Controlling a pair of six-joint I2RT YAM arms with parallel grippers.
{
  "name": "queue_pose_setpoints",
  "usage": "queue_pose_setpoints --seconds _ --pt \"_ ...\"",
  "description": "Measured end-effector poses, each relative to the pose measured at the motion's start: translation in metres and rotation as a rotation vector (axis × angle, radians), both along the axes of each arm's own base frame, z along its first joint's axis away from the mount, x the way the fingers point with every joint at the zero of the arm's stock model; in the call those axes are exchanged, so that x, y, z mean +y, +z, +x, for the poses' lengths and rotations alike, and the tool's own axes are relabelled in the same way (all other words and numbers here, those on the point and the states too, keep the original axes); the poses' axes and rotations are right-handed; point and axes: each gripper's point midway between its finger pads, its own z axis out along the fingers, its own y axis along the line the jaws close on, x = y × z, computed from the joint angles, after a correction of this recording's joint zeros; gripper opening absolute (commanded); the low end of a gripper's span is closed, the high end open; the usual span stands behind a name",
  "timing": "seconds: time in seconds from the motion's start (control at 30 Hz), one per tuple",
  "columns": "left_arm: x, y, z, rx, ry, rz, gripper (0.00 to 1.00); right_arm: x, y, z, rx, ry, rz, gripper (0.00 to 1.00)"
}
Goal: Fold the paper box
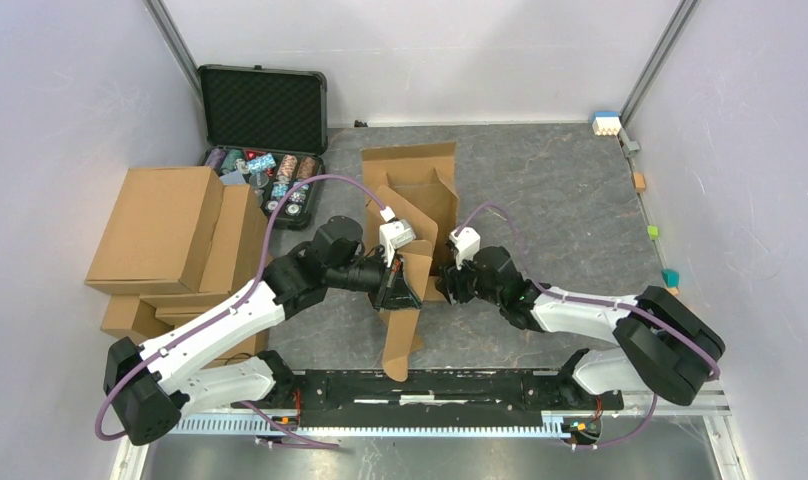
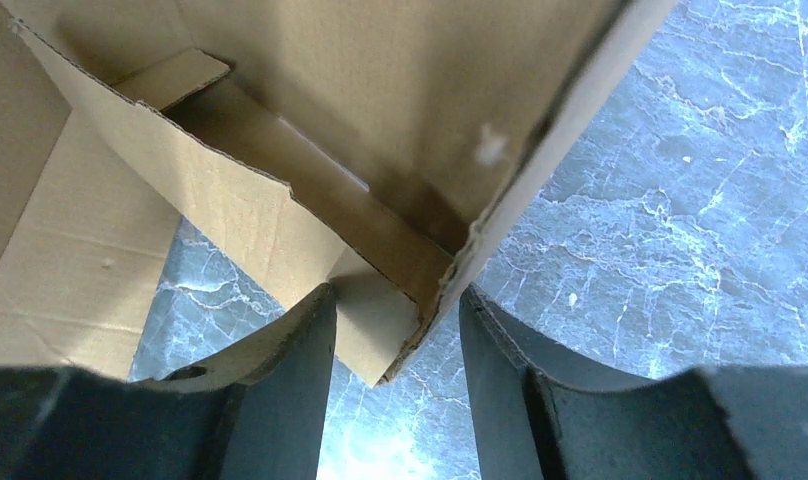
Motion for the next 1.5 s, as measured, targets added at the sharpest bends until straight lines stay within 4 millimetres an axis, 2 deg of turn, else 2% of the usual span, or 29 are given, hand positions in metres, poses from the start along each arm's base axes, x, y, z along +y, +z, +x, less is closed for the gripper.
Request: queue_pose_setpoints --seconds 0.2,0.37,0.47,0.63,0.8,0.9,1.07,1.3,1.5 --pt "0.0 0.0 0.0 -0.004 0.0 -0.001 0.02 0.003 -0.007 0.007 0.005 -0.077 -0.031 0.52" --pt "0.002 -0.001 -0.001 -0.017 -0.004 -0.003 0.02 -0.002 -0.015 0.013 0.016 -0.166 -0.047 0.47" --pt "0.003 -0.002 -0.002 -0.019 -0.005 -0.003 0.02 -0.004 -0.017 0.019 0.018 -0.218 -0.045 0.6" --pt "0.004 -0.002 -0.001 -0.032 -0.003 -0.002 0.02 -0.003 -0.014 0.025 0.0 -0.246 -0.017 0.63" --pt "0.005 -0.002 -0.002 -0.035 -0.006 0.002 0.02 -0.002 -0.001 0.03 -0.083 -0.215 -0.006 0.72" --pt "0.006 -0.003 -0.002 -0.037 -0.009 0.006 0.02 0.0 0.011 0.036 -0.155 -0.181 -0.017 0.69" --pt "0.006 -0.004 -0.002 -0.039 -0.011 0.009 0.02 0.005 0.019 0.047 -0.186 -0.122 -0.015 0.67" --pt "0.007 -0.005 -0.002 -0.047 -0.017 0.013 0.02 0.015 0.009 0.063 -0.165 -0.119 -0.028 0.5" --pt "0.007 -0.005 -0.002 -0.051 -0.019 0.014 0.02 0.022 0.005 0.079 -0.162 -0.155 -0.036 0.52"
